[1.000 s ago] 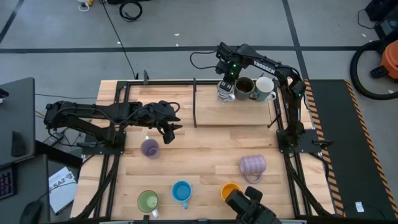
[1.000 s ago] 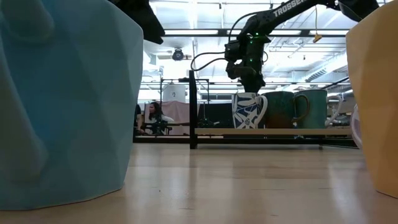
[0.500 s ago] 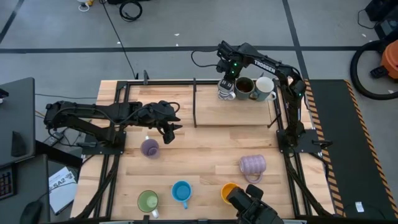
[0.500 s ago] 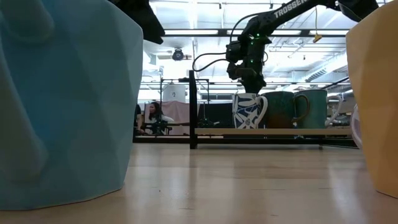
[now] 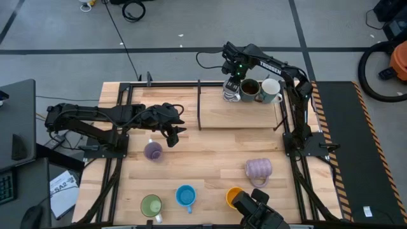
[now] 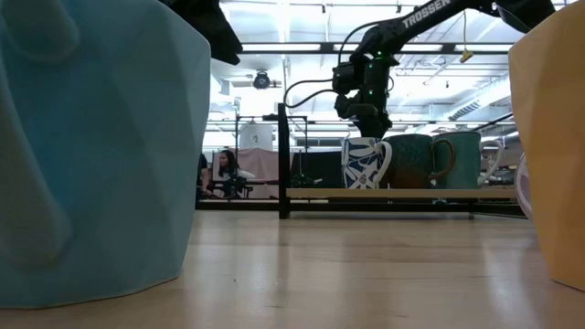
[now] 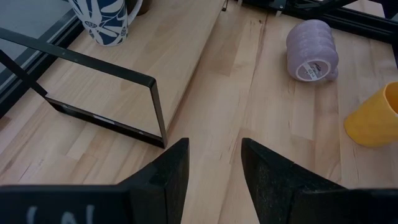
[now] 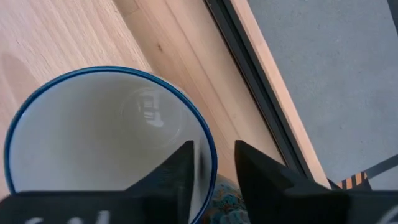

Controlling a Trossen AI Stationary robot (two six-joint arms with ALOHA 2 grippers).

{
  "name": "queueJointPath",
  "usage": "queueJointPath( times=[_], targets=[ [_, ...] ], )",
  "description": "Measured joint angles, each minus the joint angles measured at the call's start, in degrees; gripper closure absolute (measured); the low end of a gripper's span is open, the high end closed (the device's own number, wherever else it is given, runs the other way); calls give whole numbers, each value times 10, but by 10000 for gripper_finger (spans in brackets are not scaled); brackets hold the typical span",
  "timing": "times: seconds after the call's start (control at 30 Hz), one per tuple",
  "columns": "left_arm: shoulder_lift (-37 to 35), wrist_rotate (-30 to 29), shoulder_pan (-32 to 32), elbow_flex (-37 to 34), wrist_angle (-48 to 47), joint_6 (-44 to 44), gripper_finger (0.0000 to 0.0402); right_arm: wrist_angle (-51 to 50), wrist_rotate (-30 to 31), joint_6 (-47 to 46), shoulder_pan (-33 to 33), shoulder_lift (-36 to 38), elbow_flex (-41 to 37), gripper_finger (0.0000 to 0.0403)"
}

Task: Place coffee mugs
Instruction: Put the white patterned mug on the shelf, then put the purple mug on the shelf

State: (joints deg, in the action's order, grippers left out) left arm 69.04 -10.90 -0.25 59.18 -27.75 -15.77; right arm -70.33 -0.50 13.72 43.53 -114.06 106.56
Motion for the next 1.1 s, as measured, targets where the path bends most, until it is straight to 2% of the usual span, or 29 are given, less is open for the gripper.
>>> queueJointPath(
  times=[0.13,0.3,1.1],
  targets=[
    [0,0,0,0,0,0,248,0,-3,0,0,0,0,239],
    [0,0,0,0,0,0,248,0,-4,0,0,0,0,219],
    [0,0,0,0,0,0,248,-5,-6,0,0,1,0,217]
  ],
)
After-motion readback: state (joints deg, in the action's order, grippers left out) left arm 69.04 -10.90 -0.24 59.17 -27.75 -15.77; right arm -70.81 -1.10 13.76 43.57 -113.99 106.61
